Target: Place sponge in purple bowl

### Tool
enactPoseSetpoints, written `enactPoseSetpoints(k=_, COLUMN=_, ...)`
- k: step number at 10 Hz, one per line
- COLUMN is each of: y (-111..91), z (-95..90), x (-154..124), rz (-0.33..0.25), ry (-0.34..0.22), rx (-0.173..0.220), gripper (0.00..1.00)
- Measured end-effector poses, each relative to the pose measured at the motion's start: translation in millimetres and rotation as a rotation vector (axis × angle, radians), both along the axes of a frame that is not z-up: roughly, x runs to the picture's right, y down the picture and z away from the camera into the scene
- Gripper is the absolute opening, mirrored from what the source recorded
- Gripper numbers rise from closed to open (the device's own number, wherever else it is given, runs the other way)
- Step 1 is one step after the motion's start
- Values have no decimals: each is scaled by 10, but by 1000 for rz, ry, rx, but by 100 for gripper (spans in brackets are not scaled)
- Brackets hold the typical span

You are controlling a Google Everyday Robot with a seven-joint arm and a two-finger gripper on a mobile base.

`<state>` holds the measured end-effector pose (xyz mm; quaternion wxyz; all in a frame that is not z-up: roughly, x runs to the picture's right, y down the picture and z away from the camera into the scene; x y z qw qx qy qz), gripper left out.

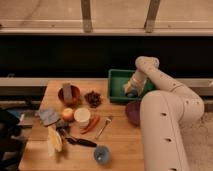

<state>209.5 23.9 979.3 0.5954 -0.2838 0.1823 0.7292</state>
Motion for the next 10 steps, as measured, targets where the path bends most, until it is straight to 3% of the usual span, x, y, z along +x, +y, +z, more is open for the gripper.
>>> enactPoseSetpoints(k=5, y=-47, z=-44, x=16, rz=11, ry=3, rx=21, gripper=3)
enactPoseSetpoints(k=10, y=-345, z=-264, x=2, rz=-23, ry=33, rx=91, gripper=0)
